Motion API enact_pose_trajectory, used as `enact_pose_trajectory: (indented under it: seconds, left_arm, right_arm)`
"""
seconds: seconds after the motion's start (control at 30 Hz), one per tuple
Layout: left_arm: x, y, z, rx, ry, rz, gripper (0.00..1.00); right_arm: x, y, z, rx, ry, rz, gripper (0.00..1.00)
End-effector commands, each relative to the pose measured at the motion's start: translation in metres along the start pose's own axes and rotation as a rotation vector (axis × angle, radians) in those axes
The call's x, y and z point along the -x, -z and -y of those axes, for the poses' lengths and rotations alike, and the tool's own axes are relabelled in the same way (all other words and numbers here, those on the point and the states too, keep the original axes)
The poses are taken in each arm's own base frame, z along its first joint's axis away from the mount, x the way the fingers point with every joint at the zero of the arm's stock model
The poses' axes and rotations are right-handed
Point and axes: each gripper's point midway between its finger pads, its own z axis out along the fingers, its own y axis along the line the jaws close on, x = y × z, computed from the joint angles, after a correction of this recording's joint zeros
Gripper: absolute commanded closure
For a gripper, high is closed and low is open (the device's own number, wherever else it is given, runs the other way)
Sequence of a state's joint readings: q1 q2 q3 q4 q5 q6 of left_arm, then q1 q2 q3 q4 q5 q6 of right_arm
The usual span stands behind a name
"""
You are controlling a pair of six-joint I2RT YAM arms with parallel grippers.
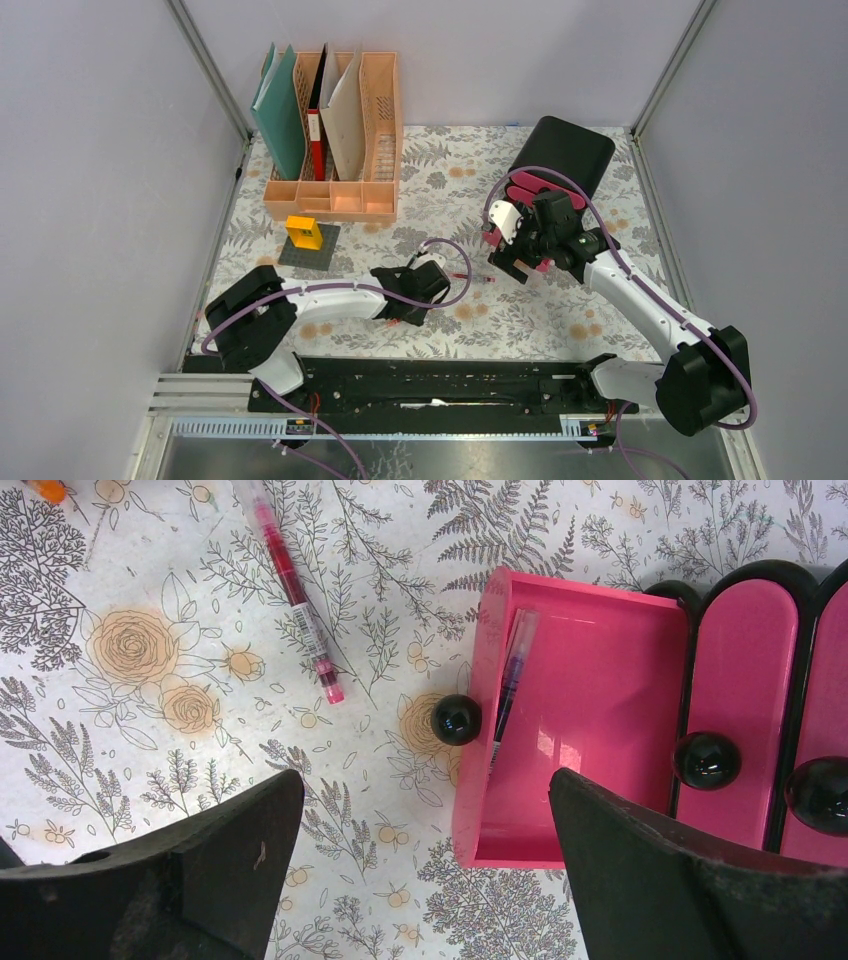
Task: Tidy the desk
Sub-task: Pick up the stationery from the center of the board.
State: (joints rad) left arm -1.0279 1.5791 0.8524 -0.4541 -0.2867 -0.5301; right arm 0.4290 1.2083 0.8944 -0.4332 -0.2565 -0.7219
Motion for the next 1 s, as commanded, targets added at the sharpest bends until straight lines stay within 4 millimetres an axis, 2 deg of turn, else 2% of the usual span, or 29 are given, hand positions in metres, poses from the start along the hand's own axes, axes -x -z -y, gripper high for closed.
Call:
enact_pose_trajectory:
  seconds: [0.0, 0.17, 0.5, 0.7, 0.83, 0.97]
  left_arm:
    - [0.000, 0.000, -0.003, 0.024, 0.008, -0.001, 0.67]
    - [0.001, 0.004, 0.001, 0.005, 0.033, 0.016, 0.83]
    - [0.016, 0.023, 0.025, -0.151, 0.096, 0.146, 1.00]
    - [0.041, 0.054, 0.037, -0.309, 0.188, 0.329, 1.00]
    - [0.056, 0.084, 0.046, -0.471, 0.237, 0.491, 1.00]
    - [0.070, 0.121, 0.051, -0.646, 0.295, 0.668, 1.00]
  right_arm:
    - [0.014, 0.007, 0.004, -0.004, 0.020, 0.048, 0.00]
    - [0.014, 0.007, 0.002, 0.007, 0.021, 0.054, 0.00]
    - [0.025, 0.015, -0.005, 0.034, 0.027, 0.104, 0.00]
    - [0.041, 0.029, -0.014, 0.066, 0.031, 0.181, 0.00]
    - [0.055, 0.046, -0.025, 0.097, 0.040, 0.262, 0.00]
    - [0.069, 0.065, -0.045, 0.177, 0.020, 0.336, 0.00]
